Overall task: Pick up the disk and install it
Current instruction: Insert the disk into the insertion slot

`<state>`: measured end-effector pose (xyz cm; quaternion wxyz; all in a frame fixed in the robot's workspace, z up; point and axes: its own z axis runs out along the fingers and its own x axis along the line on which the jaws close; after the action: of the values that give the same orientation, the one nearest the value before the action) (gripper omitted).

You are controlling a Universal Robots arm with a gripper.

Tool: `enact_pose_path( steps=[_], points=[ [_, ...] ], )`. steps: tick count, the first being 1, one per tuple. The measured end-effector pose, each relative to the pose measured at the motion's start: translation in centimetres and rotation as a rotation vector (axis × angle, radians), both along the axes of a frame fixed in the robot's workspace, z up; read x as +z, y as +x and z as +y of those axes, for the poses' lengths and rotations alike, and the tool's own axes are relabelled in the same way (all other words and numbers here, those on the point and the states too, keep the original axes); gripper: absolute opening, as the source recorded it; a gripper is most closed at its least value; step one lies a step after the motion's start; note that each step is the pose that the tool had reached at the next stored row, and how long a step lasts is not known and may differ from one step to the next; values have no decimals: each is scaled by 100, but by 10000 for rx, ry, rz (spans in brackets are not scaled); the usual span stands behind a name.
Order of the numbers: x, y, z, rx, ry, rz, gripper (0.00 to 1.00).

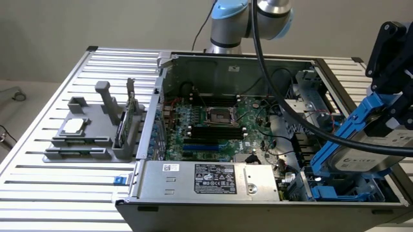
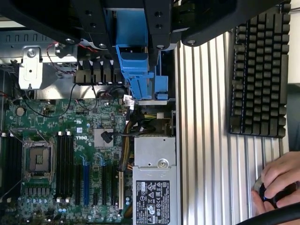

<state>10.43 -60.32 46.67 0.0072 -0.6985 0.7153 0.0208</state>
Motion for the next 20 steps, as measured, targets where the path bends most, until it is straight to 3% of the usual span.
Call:
enact_pose_path(
  steps=[20],
  points=[
    [-189,20,1,1,1,0,33]
  ],
)
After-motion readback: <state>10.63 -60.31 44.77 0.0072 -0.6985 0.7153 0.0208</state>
